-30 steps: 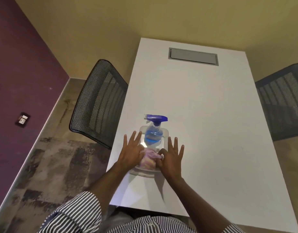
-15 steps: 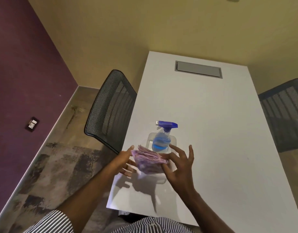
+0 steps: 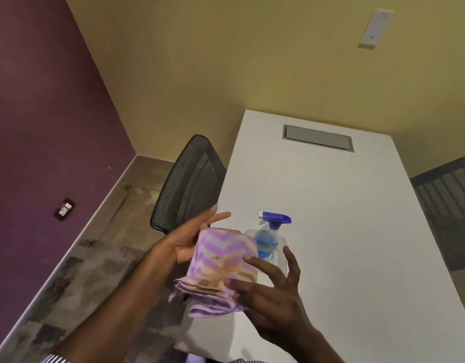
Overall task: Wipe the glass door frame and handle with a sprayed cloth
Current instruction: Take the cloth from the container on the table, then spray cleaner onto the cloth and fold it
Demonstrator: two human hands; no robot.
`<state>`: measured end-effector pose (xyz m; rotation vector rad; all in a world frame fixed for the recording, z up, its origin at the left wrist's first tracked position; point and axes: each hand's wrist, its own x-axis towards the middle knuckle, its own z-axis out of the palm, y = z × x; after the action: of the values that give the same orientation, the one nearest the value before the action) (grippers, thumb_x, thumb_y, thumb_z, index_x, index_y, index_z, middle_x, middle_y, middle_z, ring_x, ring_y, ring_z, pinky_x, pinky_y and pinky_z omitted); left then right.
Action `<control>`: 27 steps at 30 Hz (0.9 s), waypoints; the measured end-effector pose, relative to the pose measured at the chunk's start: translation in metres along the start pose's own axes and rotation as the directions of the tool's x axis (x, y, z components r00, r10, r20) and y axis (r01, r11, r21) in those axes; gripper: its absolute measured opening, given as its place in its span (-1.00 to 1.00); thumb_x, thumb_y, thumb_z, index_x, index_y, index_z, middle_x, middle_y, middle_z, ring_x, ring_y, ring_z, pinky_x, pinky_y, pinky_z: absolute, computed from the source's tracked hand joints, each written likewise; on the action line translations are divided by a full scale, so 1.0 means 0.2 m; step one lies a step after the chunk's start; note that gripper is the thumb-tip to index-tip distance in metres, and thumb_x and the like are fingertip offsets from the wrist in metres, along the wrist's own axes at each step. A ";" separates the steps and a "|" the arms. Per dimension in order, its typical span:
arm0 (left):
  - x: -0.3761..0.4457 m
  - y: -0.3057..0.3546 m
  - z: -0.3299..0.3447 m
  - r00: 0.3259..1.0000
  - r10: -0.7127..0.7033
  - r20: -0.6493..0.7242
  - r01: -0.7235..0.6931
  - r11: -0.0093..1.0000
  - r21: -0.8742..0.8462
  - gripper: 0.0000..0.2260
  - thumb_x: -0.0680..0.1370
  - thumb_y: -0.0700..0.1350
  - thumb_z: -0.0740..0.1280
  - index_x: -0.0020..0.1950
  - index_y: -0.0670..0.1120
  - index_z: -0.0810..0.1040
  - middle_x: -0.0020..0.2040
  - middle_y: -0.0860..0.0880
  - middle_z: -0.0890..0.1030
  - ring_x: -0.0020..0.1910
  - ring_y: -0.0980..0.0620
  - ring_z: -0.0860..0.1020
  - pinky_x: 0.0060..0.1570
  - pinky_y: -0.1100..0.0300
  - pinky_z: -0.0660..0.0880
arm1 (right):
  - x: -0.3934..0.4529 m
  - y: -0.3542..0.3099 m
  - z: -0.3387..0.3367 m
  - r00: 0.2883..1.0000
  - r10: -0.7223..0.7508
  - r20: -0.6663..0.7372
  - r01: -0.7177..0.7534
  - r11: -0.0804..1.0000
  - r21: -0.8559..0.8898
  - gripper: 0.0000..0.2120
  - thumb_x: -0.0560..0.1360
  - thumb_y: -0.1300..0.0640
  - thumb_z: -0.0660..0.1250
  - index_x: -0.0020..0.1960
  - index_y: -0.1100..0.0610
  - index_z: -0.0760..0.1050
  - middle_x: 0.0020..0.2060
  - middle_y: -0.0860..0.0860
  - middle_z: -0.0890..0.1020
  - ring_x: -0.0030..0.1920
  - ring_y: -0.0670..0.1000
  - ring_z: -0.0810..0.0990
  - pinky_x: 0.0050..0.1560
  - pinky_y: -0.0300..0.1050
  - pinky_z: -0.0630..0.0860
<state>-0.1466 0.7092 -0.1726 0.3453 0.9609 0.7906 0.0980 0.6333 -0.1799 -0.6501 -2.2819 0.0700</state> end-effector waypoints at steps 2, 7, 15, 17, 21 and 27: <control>-0.02 0.01 -0.01 0.995 0.099 0.021 -0.100 0.993 0.069 -0.13 0.18 0.08 0.72 0.42 -0.12 0.52 0.26 -0.37 0.60 0.20 -0.26 0.63 0.11 -0.07 0.64 | 0.00 0.00 -0.01 0.999 -0.037 0.009 0.037 0.999 -0.028 -0.93 0.43 0.05 0.59 -0.10 -0.07 0.74 0.18 -0.30 0.67 0.50 -0.03 0.42 0.55 0.37 0.07; -0.04 -0.01 0.05 0.861 0.448 -0.241 -0.369 0.876 0.310 -0.64 0.44 -0.26 0.53 0.21 -0.22 0.62 0.07 -0.29 0.71 0.05 -0.17 0.70 0.02 0.03 0.66 | 0.00 0.03 0.02 0.992 -0.119 0.047 0.122 0.991 -0.059 -0.96 0.52 0.04 0.50 -0.08 -0.10 0.70 0.20 -0.29 0.66 0.48 0.01 0.46 0.51 0.39 0.16; -0.11 0.03 0.12 0.475 0.839 -0.265 -0.640 0.536 0.551 -0.77 0.52 -0.41 0.43 0.12 -0.18 0.67 0.08 -0.10 0.74 -0.01 -0.15 0.74 0.07 0.01 0.65 | -0.03 0.08 0.09 0.986 -0.123 0.112 0.129 0.990 -0.052 -0.86 0.55 0.05 0.44 0.09 -0.13 0.65 0.38 -0.21 0.57 0.50 0.04 0.44 0.56 0.33 0.12; -0.14 0.06 0.14 0.393 0.885 -0.248 -0.666 0.460 0.588 -0.76 0.53 -0.40 0.43 0.14 -0.18 0.67 0.09 -0.07 0.74 -0.04 -0.12 0.74 0.05 0.08 0.65 | -0.06 0.12 0.08 0.997 -0.013 0.080 0.010 0.999 0.041 -0.70 0.51 0.07 0.47 0.22 -0.09 0.58 0.48 -0.09 0.48 0.52 0.09 0.41 0.55 0.27 0.15; -0.15 0.13 0.14 0.291 0.926 -0.242 -0.706 0.378 0.598 -0.79 0.56 -0.41 0.38 0.17 -0.23 0.64 0.10 -0.10 0.73 -0.10 -0.16 0.74 0.01 0.09 0.66 | -0.18 0.36 0.12 0.768 0.626 -0.132 -0.548 0.751 0.369 -0.62 0.50 -0.01 0.45 0.30 -0.09 0.54 0.35 -0.14 0.60 0.38 -0.05 0.54 0.42 0.08 0.39; -0.13 0.20 0.15 0.248 0.921 -0.300 -0.699 0.384 0.603 -0.80 0.58 -0.37 0.39 0.19 -0.23 0.63 0.06 -0.15 0.73 -0.13 -0.16 0.75 -0.01 -0.01 0.69 | -0.21 0.79 0.27 0.457 0.827 0.329 -0.853 0.303 0.425 -0.40 0.42 0.02 0.60 0.36 -0.24 0.43 0.29 -0.34 0.56 0.27 -0.42 0.46 0.44 0.10 0.42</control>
<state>-0.1478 0.7194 -0.1165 1.0449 1.5692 1.8379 0.1544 0.7594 -0.2839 -1.4690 -1.5328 1.2288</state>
